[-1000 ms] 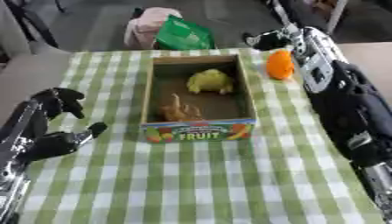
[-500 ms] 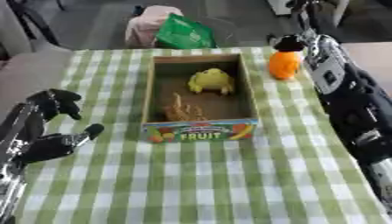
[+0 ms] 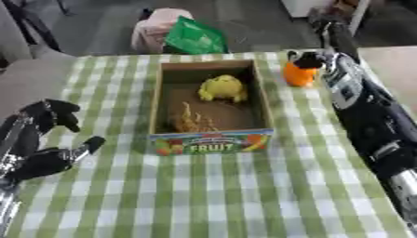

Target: Pick up objects on the table and place them in the box.

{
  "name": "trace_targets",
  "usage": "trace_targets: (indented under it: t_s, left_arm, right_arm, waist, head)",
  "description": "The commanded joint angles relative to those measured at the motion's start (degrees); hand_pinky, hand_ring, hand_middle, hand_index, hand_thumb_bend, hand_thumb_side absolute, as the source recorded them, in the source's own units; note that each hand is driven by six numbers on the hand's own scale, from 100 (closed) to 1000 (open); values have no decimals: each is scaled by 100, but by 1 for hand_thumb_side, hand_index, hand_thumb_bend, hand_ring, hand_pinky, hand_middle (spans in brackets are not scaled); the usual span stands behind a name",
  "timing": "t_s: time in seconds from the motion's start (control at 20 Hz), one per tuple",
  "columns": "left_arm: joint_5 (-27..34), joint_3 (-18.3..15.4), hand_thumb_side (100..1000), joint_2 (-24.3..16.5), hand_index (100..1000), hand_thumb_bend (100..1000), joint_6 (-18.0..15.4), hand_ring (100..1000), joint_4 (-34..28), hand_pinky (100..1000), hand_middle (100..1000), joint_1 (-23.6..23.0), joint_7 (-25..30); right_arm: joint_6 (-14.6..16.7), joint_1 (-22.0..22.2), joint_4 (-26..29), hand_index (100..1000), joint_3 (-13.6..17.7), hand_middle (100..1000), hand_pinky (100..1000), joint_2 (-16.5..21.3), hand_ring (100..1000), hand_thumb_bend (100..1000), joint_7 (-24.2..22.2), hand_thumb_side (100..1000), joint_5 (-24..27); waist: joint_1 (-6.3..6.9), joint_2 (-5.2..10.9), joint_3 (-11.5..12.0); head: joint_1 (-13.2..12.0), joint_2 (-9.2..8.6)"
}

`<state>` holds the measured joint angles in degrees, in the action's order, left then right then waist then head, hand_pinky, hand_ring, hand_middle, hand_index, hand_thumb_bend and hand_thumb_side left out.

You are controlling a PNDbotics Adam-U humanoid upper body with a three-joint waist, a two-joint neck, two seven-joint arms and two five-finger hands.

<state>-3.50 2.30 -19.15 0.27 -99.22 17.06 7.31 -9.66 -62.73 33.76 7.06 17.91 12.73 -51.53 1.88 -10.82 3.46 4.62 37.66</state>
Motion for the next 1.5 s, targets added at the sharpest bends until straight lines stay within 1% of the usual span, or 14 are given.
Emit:
trace_targets:
  t_s: [0.05,0.3,0.4,0.5,0.55,0.6,0.75,0.8,0.9,1.1,1.25,1.35,1.5]
  left_arm:
    - [1,-16,100,-121,654,645,-5,496,-145,703,466,75,15]
    - [2,-22,100,-124,653,644,-4,496,-157,703,466,72,12]
    - [3,-18,100,-121,653,644,-5,496,-158,703,466,76,16]
    - [3,-16,100,-119,653,644,-5,496,-159,703,466,78,19]
    - [2,-17,100,-120,653,644,-5,495,-159,704,466,77,19]
    - [2,-19,100,-121,653,644,-5,495,-158,704,466,75,18]
    - [1,-23,100,-121,653,643,-4,495,-156,704,466,70,15]
    - [2,-24,100,-120,653,643,-4,495,-155,704,466,70,13]
    - [3,-26,100,-119,653,643,-4,495,-154,704,466,67,11]
    - [7,-31,100,-117,653,642,-4,495,-151,704,465,57,4]
    - [8,-38,100,-116,653,643,-3,494,-151,704,465,51,-4]
    - [8,-37,100,-116,653,642,-2,494,-148,704,465,47,-5]
    - [7,-40,100,-116,653,642,-3,494,-148,704,465,40,-7]
  right_arm:
    - [-96,-80,-148,825,39,722,701,147,754,472,-2,224,74]
    - [-167,-41,-366,824,29,715,701,150,752,475,-44,239,124]
    - [-166,-29,-427,808,6,692,699,139,739,467,-124,229,124]
    - [-163,-22,-470,755,-15,631,688,130,696,432,-229,149,98]
    - [-158,-20,-485,692,-27,567,672,128,643,389,-294,100,74]
    - [-155,-19,-487,670,-30,545,664,127,623,358,-351,100,47]
    - [-163,-20,-416,528,-18,432,619,131,533,243,-380,100,-35]
    - [-165,-23,-349,487,-4,397,604,133,512,208,-321,100,-65]
    - [-165,-27,-176,445,32,356,586,129,490,156,-142,100,-116]
    - [-84,-53,199,415,57,325,564,101,469,115,272,100,-101]
    - [83,-83,425,414,-49,323,563,64,468,106,523,100,4]
    - [241,-116,596,414,-158,324,564,45,468,104,552,100,77]
    - [491,-159,899,416,-324,326,566,26,469,111,458,100,141]
  waist:
    - [11,81,1]
    - [19,83,-4]
    - [19,86,-8]
    - [19,90,-8]
    - [19,92,-8]
    - [19,94,-7]
    - [14,102,-7]
    - [12,105,-7]
    - [8,111,-9]
    - [4,123,-14]
    - [0,129,-18]
    - [-5,133,-20]
    - [-12,139,-21]
  head:
    - [11,-76]
    - [14,-82]
    - [16,-86]
    - [15,-90]
    - [15,-92]
    - [16,-94]
    - [11,-95]
    - [8,-95]
    - [3,-94]
    - [-16,-86]
    - [-24,-73]
    - [-23,-66]
    - [-30,-55]
